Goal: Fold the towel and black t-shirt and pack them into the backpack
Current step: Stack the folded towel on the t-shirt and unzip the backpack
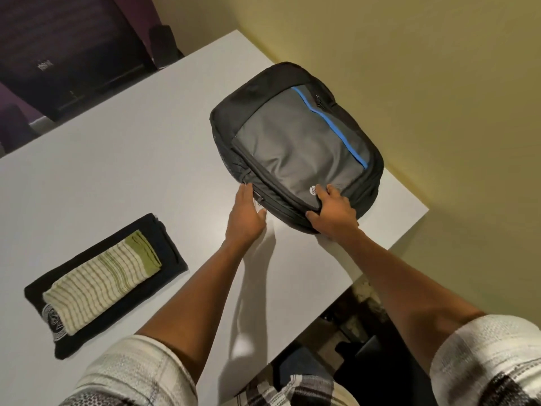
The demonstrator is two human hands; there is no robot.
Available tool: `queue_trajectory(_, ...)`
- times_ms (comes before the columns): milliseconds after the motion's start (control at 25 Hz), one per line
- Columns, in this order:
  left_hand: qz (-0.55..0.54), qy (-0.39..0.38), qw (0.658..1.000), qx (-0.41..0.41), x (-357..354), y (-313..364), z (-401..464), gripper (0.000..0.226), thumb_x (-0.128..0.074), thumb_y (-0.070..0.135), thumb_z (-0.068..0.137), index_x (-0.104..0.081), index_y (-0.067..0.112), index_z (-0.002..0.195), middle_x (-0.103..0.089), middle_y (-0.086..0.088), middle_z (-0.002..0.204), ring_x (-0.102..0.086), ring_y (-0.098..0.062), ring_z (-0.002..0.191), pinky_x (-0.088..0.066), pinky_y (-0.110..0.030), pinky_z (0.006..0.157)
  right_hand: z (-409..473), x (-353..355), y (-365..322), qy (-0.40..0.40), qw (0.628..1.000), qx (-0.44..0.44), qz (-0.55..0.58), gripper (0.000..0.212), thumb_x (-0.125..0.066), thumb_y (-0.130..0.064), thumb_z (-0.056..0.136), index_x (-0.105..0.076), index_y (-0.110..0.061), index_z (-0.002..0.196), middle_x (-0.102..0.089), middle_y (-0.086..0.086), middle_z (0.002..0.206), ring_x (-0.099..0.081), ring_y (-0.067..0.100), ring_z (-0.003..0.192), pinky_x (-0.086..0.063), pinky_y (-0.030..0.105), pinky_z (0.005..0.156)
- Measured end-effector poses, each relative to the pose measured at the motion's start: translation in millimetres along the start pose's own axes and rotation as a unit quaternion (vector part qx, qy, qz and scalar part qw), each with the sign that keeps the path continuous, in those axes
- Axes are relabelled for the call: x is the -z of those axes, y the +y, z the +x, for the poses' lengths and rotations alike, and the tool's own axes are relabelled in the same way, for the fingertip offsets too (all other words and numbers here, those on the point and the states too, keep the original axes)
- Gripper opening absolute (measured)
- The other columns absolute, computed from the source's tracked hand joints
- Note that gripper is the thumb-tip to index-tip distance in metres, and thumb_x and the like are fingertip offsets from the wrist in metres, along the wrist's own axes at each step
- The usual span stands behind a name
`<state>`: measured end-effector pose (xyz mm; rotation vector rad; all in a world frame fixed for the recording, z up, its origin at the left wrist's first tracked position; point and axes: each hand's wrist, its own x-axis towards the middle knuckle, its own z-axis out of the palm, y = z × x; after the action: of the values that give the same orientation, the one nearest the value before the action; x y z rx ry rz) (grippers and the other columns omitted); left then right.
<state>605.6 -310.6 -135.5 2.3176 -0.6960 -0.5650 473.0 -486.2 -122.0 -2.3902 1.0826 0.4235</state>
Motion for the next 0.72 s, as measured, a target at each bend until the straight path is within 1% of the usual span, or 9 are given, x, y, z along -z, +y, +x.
queue_trajectory(40, -0.006, 0.01, 1.0, 0.005, 4, -5, 0, 0.059, -0.06, 0.012, 0.088, -0.041, 0.015, 0.144, -0.048, -0.008, 0.145, -0.046, -0.027, 0.131, -0.035, -0.026, 0.096, -3, -4, -5, 0.002, 1.0, 0.001, -0.005, 0.073, -0.062, -0.044, 0.09, -0.028, -0.03, 0.153, -0.022, 0.006, 0.163, -0.032, 0.042, 0.139, -0.036, 0.057, 0.109)
queue_trajectory(120, -0.008, 0.009, 1.0, 0.023, 12, -16, -1, 0.053, -0.061, 0.009, 0.089, -0.048, 0.014, 0.14, -0.059, -0.009, 0.135, -0.055, -0.027, 0.123, -0.036, -0.025, 0.09, -12, -14, -16, 0.02, 0.999, 0.018, -0.018, 0.073, -0.063, -0.044, 0.09, -0.031, -0.03, 0.154, -0.027, 0.007, 0.16, -0.035, 0.042, 0.135, -0.039, 0.055, 0.106)
queue_trajectory(240, -0.041, 0.018, 0.998, 0.053, 23, -29, 0, 0.048, -0.062, 0.01, 0.092, -0.052, 0.012, 0.138, -0.067, -0.007, 0.122, -0.063, -0.026, 0.114, -0.039, -0.025, 0.087, -25, -30, -34, 0.006, 0.998, 0.066, -0.024, 0.07, -0.06, -0.043, 0.092, -0.031, -0.031, 0.154, -0.029, 0.006, 0.16, -0.033, 0.04, 0.135, -0.041, 0.054, 0.105)
queue_trajectory(320, -0.051, 0.04, 0.995, 0.08, 32, -38, 7, 0.039, -0.061, 0.013, 0.093, -0.056, 0.012, 0.132, -0.067, -0.001, 0.105, -0.066, -0.026, 0.104, -0.041, -0.026, 0.083, -31, -38, -44, -0.027, 0.996, 0.09, -0.003, 0.066, -0.059, -0.042, 0.092, -0.034, -0.031, 0.152, -0.025, 0.005, 0.162, -0.028, 0.038, 0.137, -0.04, 0.053, 0.106)
queue_trajectory(400, -0.049, 0.054, 0.992, 0.103, 43, -49, 17, 0.029, -0.06, 0.016, 0.093, -0.061, 0.012, 0.122, -0.067, 0.0, 0.1, -0.066, -0.026, 0.099, -0.043, -0.028, 0.081, -38, -44, -51, -0.057, 0.991, 0.12, -0.008, 0.067, -0.063, -0.04, 0.091, -0.034, -0.031, 0.152, -0.021, 0.003, 0.164, -0.025, 0.037, 0.139, -0.041, 0.051, 0.107)
queue_trajectory(480, -0.04, 0.06, 0.99, 0.118, 54, -53, 25, 0.017, -0.058, 0.018, 0.094, -0.064, 0.015, 0.109, -0.07, 0.0, 0.1, -0.065, -0.023, 0.094, -0.042, -0.028, 0.079, -40, -46, -55, -0.07, 0.988, 0.135, -0.03, 0.071, -0.064, -0.031, 0.092, -0.03, -0.033, 0.154, -0.016, -0.001, 0.165, -0.023, 0.033, 0.141, -0.042, 0.046, 0.107)
queue_trajectory(560, -0.029, 0.061, 0.99, 0.124, 62, -54, 30, 0.005, -0.059, 0.018, 0.094, -0.064, 0.019, 0.095, -0.067, 0.008, 0.088, -0.061, -0.017, 0.086, -0.039, -0.026, 0.075, -40, -47, -59, -0.068, 0.987, 0.137, -0.047, 0.072, -0.063, -0.02, 0.093, -0.029, -0.033, 0.155, -0.015, -0.002, 0.166, -0.023, 0.031, 0.141, -0.044, 0.042, 0.103)
queue_trajectory(640, -0.014, 0.052, 0.99, 0.127, 67, -54, 34, 0.006, -0.059, 0.017, 0.093, -0.064, 0.018, 0.089, -0.062, 0.017, 0.075, -0.061, -0.011, 0.076, -0.039, -0.025, 0.069, -40, -48, -63, -0.057, 0.986, 0.143, -0.06, 0.071, -0.063, -0.018, 0.093, -0.03, -0.033, 0.154, -0.017, -0.001, 0.165, -0.024, 0.03, 0.142, -0.045, 0.041, 0.101)
queue_trajectory(720, -0.021, 0.041, 0.99, 0.133, 69, -56, 39, 0.007, -0.061, 0.017, 0.09, -0.064, 0.017, 0.084, -0.066, 0.012, 0.071, -0.066, -0.011, 0.073, -0.044, -0.026, 0.067, -39, -47, -64, -0.052, 0.987, 0.144, -0.056, 0.069, -0.063, -0.018, 0.094, -0.033, -0.033, 0.154, -0.02, 0.0, 0.165, -0.024, 0.029, 0.143, -0.045, 0.041, 0.103)
